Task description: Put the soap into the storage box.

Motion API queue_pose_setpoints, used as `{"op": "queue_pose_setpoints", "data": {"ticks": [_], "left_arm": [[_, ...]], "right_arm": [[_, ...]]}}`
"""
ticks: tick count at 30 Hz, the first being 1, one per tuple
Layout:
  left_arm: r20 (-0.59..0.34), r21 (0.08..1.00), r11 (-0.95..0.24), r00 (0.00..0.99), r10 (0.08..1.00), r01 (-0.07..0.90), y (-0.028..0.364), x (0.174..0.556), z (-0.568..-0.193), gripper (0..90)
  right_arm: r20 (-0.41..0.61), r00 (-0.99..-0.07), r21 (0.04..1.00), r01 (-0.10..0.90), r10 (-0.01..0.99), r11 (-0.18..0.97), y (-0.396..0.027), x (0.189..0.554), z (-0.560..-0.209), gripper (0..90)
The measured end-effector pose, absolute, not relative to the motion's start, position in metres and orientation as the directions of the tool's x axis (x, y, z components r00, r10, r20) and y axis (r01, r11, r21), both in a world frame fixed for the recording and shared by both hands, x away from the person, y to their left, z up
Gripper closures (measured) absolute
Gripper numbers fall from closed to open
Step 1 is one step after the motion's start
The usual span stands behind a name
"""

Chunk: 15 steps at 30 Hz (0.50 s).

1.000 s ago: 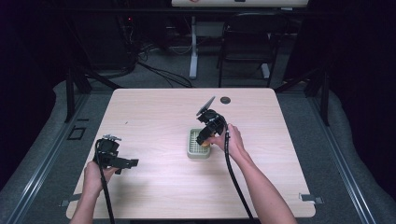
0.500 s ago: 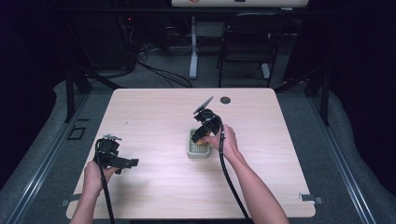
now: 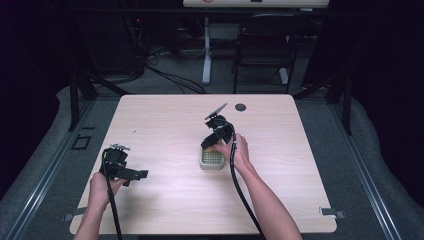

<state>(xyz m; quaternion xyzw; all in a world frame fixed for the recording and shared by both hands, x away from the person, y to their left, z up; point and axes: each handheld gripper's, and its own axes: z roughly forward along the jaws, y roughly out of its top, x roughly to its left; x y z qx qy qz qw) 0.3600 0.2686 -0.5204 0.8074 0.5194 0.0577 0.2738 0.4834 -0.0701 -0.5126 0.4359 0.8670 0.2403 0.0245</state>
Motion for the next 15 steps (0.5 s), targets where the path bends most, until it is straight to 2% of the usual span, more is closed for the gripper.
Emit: {"op": "queue_pose_setpoints", "data": {"ticks": [15], "left_arm": [[-0.190, 0.500, -0.317, 0.459, 0.868, 0.806, 0.268, 0.360, -0.520, 0.0]], "right_arm": [[0.168, -0.610, 0.452, 0.746, 0.774, 0.489, -0.069, 0.479, -0.523, 24.3]]}}
